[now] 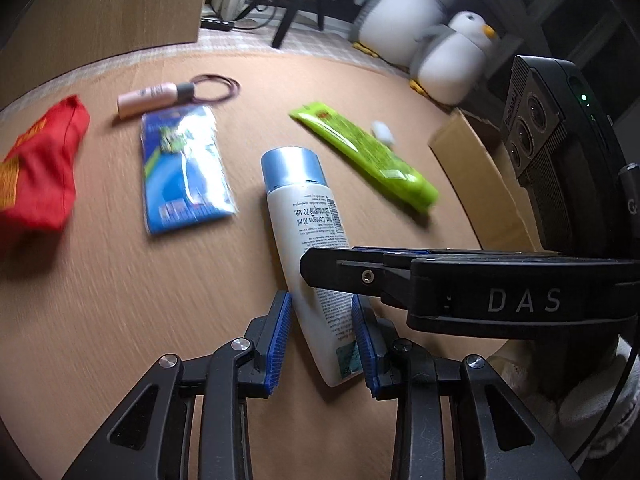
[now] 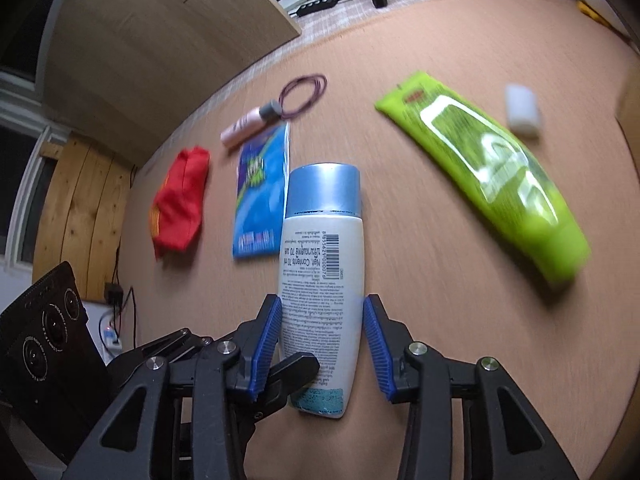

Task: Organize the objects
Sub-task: 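Grasp the white bottle with the left tool while the right tool holds it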

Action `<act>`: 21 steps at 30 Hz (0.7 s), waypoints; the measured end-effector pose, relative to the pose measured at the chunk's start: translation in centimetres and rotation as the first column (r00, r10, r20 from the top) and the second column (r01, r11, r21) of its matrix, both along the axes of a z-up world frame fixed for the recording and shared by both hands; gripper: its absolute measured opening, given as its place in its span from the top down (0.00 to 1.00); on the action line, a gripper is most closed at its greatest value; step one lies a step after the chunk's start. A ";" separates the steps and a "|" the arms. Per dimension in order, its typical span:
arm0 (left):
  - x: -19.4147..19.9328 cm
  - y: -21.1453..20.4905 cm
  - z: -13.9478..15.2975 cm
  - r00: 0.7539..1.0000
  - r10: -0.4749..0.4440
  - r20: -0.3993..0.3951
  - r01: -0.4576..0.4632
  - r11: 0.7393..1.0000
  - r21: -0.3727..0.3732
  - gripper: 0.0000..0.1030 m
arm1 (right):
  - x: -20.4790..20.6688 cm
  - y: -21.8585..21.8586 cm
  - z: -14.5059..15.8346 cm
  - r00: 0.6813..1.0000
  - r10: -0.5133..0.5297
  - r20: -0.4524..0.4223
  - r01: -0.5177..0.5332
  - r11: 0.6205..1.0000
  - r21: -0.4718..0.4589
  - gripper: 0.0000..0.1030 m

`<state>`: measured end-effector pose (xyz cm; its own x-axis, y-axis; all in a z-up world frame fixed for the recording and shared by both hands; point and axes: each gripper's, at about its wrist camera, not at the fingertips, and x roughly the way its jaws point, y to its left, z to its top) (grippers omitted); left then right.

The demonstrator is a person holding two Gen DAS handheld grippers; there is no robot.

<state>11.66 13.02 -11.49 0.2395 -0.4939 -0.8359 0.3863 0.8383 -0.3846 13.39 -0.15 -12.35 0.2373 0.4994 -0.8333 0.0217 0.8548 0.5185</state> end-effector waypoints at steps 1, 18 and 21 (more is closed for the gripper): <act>-0.8 -0.2 0.1 1.000 -0.003 0.002 0.003 1.000 0.003 0.67 | -0.7 -0.2 0.0 1.000 -0.002 -0.002 0.002 1.000 0.009 0.62; -6.6 -0.7 0.4 1.000 0.008 -0.021 -0.008 1.000 0.014 0.39 | -7.0 -0.4 0.8 0.999 0.031 0.045 -0.027 0.995 -0.092 0.51; -5.8 -0.3 0.0 0.999 0.020 -0.046 -0.021 1.000 -0.012 0.39 | -6.6 -0.3 0.8 0.998 0.037 0.043 -0.032 0.994 -0.107 0.51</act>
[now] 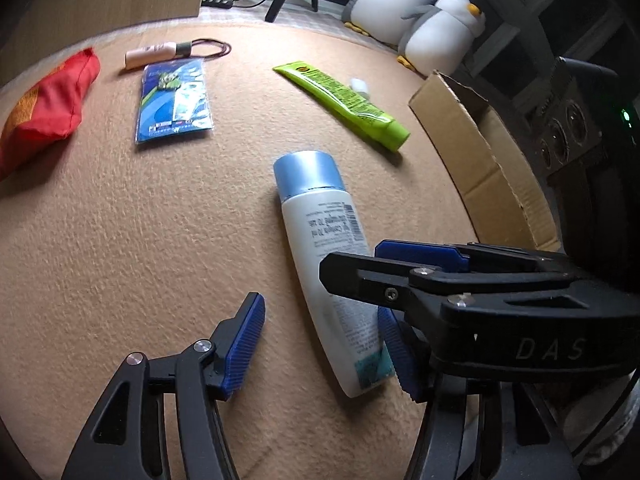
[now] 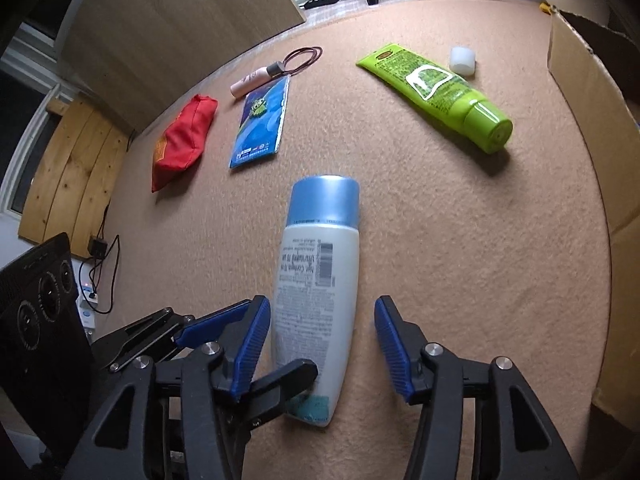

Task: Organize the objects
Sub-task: 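Grasp the white bottle with the left tool while the right tool holds it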

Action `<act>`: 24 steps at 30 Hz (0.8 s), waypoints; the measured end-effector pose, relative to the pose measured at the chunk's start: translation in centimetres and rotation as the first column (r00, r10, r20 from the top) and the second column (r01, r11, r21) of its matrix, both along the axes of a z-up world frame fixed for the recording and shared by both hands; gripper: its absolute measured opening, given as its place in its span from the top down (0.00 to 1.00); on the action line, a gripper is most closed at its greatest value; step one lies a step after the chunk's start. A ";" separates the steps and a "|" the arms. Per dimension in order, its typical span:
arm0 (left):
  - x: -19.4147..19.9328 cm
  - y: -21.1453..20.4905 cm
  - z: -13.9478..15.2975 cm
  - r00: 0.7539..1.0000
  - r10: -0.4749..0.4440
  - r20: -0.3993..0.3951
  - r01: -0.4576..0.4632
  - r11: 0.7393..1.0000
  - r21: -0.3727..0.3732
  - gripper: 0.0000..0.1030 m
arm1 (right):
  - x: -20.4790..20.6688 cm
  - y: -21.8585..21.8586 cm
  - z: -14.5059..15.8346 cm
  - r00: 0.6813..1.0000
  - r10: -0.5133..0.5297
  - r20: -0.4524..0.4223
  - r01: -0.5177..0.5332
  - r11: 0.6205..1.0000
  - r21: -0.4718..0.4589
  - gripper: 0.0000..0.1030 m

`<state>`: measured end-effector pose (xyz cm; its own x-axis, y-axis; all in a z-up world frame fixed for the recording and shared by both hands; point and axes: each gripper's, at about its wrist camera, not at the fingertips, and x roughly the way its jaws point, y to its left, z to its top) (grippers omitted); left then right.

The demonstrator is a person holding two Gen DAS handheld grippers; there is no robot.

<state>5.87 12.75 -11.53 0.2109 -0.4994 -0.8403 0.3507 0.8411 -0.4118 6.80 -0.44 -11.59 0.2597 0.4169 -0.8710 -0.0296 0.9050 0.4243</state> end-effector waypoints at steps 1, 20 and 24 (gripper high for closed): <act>0.1 0.1 0.0 1.000 0.002 -0.002 -0.002 1.000 -0.008 0.39 | 0.1 0.1 0.0 1.000 0.005 -0.003 -0.005 1.000 0.000 0.51; -0.1 -2.3 0.7 1.000 -0.013 -0.001 0.013 1.000 -0.026 0.53 | -0.2 0.4 0.2 0.999 0.033 -0.021 -0.033 0.999 -0.010 0.55; 0.1 -3.8 2.1 0.999 -0.022 0.027 0.023 0.999 -0.029 0.53 | -0.1 -1.2 1.2 1.000 0.003 -0.010 -0.003 1.000 0.004 0.57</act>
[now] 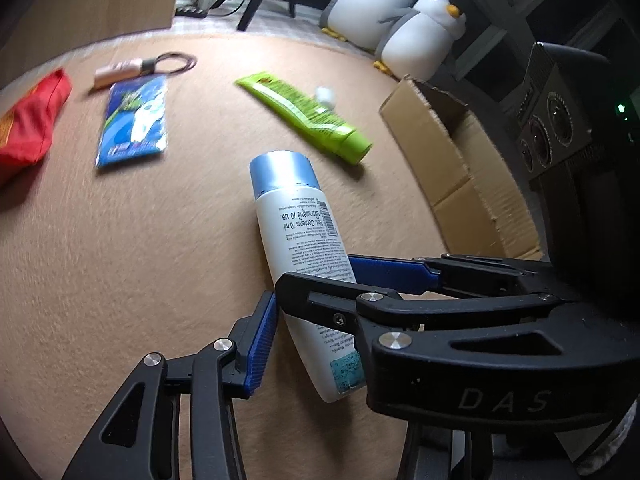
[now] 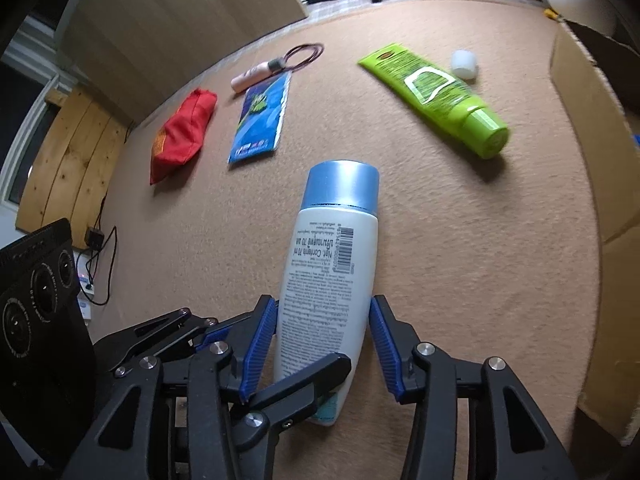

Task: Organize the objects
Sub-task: 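Grasp the white bottle with the left tool while the right tool holds it, then carry the white bottle to the box and release it from both tools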

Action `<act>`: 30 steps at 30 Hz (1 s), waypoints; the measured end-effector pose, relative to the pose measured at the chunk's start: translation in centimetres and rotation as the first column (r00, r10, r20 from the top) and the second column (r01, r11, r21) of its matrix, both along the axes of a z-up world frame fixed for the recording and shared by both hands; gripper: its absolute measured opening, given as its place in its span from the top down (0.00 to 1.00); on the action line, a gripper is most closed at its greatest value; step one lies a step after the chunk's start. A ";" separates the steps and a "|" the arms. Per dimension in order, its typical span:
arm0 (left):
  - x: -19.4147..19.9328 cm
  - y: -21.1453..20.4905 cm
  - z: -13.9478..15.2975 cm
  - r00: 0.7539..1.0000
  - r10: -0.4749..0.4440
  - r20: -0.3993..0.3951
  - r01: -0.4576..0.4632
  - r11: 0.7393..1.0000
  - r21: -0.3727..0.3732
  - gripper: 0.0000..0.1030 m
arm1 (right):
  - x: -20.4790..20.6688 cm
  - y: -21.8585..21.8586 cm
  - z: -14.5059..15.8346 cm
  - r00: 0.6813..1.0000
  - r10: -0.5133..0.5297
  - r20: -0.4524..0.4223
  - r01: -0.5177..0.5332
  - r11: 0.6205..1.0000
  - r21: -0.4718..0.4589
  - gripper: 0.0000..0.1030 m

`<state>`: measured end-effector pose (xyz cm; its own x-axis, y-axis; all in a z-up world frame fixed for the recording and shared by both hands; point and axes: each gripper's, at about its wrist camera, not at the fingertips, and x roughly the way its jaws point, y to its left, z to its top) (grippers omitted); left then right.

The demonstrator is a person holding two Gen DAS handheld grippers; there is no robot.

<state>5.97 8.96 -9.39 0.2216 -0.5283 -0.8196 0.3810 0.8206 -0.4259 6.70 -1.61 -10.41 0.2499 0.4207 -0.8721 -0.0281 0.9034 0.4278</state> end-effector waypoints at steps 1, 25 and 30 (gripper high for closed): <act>0.1 -0.4 0.4 1.000 -0.003 0.007 0.003 1.000 -0.004 0.53 | 0.0 -0.5 0.4 1.000 -0.007 0.006 0.007 1.000 0.002 0.57; 2.6 -20.0 6.2 0.975 -0.187 0.123 0.199 0.976 -0.087 0.54 | -0.1 -18.0 7.6 0.971 -0.201 0.132 0.214 0.972 -0.100 0.57; 2.8 -23.6 5.0 0.970 -0.223 0.099 0.231 0.969 -0.088 0.54 | -0.6 -21.3 6.6 0.963 -0.245 0.110 0.257 0.961 -0.108 0.57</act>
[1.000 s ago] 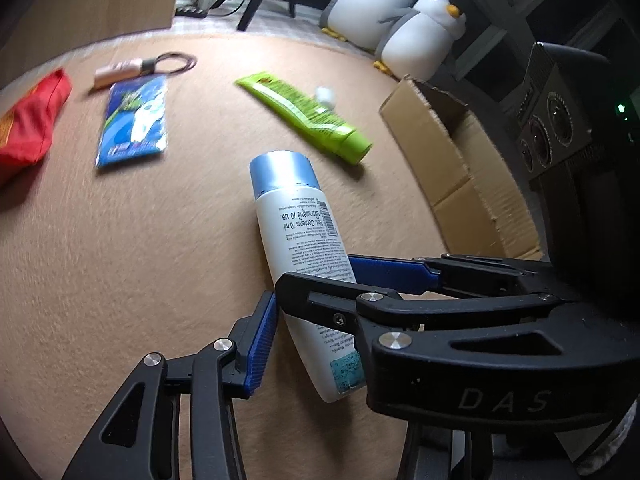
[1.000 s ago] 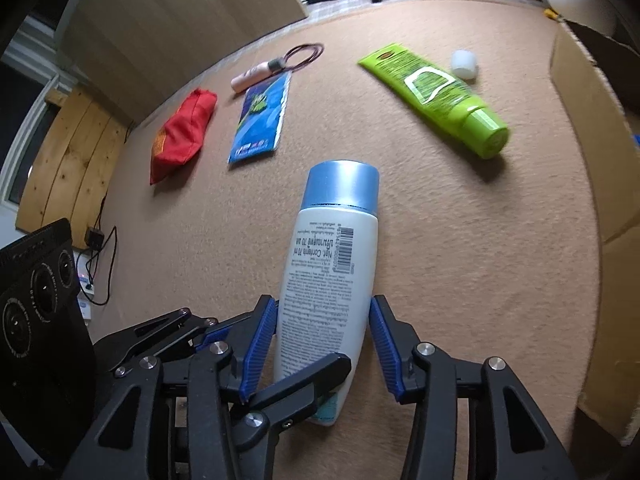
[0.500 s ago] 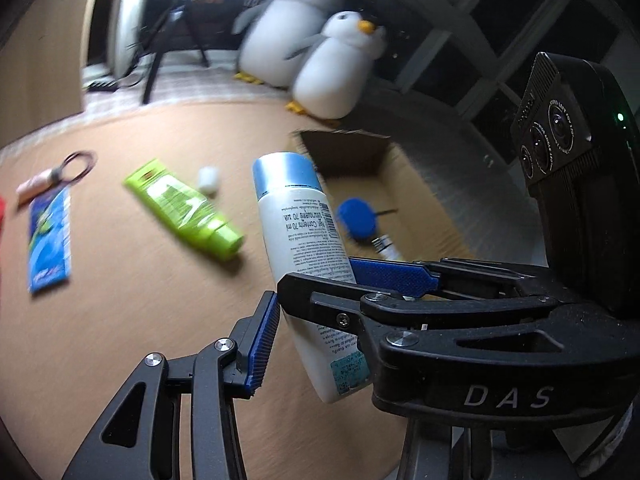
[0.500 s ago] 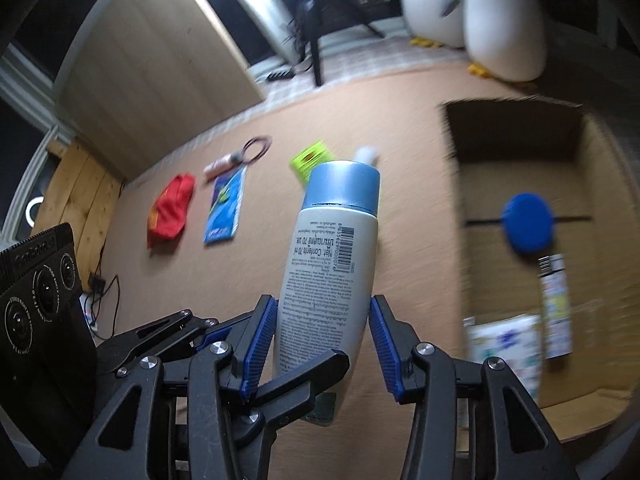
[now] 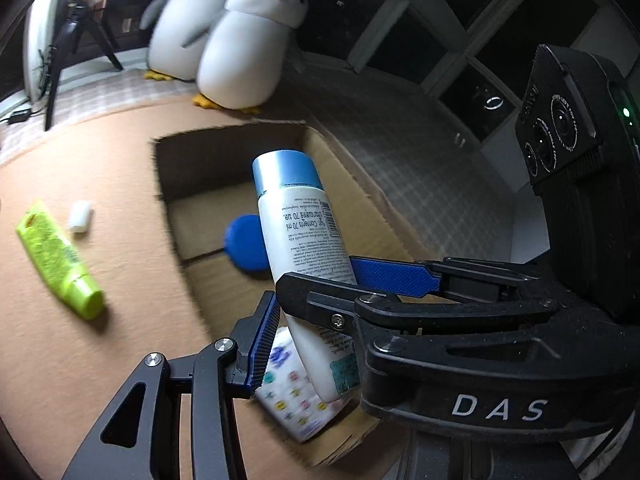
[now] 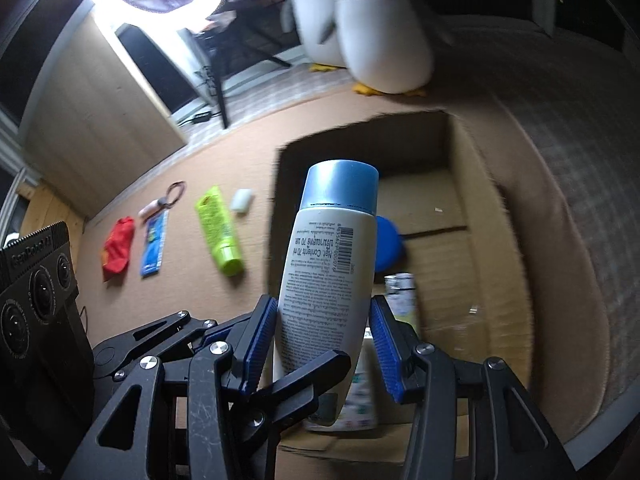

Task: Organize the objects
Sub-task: 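Carry the white bottle to the box and release it from both tools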

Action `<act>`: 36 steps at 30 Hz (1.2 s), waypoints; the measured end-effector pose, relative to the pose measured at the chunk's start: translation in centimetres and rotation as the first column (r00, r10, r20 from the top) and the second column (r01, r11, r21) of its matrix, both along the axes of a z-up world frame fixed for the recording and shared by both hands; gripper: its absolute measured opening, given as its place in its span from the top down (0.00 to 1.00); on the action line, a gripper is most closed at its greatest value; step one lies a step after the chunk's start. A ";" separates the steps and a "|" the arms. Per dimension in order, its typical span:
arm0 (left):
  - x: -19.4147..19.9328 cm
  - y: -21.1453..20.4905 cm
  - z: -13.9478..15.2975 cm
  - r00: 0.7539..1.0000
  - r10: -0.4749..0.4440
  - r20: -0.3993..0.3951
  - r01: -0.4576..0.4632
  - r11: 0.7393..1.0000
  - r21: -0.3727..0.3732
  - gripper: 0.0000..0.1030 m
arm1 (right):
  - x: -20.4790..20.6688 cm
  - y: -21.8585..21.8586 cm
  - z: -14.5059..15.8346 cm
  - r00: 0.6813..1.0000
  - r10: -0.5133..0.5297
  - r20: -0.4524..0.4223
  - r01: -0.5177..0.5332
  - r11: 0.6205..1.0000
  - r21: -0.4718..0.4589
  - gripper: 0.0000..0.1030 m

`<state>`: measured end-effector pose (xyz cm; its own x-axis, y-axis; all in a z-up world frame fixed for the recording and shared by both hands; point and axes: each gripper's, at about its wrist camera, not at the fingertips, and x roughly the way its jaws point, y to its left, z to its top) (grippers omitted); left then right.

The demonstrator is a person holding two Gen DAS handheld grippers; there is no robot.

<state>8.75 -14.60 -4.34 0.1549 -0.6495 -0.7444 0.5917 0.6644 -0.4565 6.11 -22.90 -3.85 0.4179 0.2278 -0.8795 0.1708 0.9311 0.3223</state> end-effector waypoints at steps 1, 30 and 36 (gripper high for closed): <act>0.0 -0.5 -0.2 1.000 -0.005 -0.002 0.005 1.000 0.003 0.54 | -0.1 -0.5 -0.2 1.000 -0.008 -0.002 0.008 1.000 0.000 0.57; 0.2 7.8 1.0 0.993 0.107 0.052 -0.108 0.994 0.022 0.45 | -0.1 1.6 1.4 0.997 -0.002 0.078 0.004 1.000 -0.027 0.46; -0.2 15.2 0.3 0.976 0.219 0.015 -0.220 0.975 0.029 0.45 | 0.9 5.4 2.4 0.987 0.079 0.139 -0.072 0.996 -0.056 0.36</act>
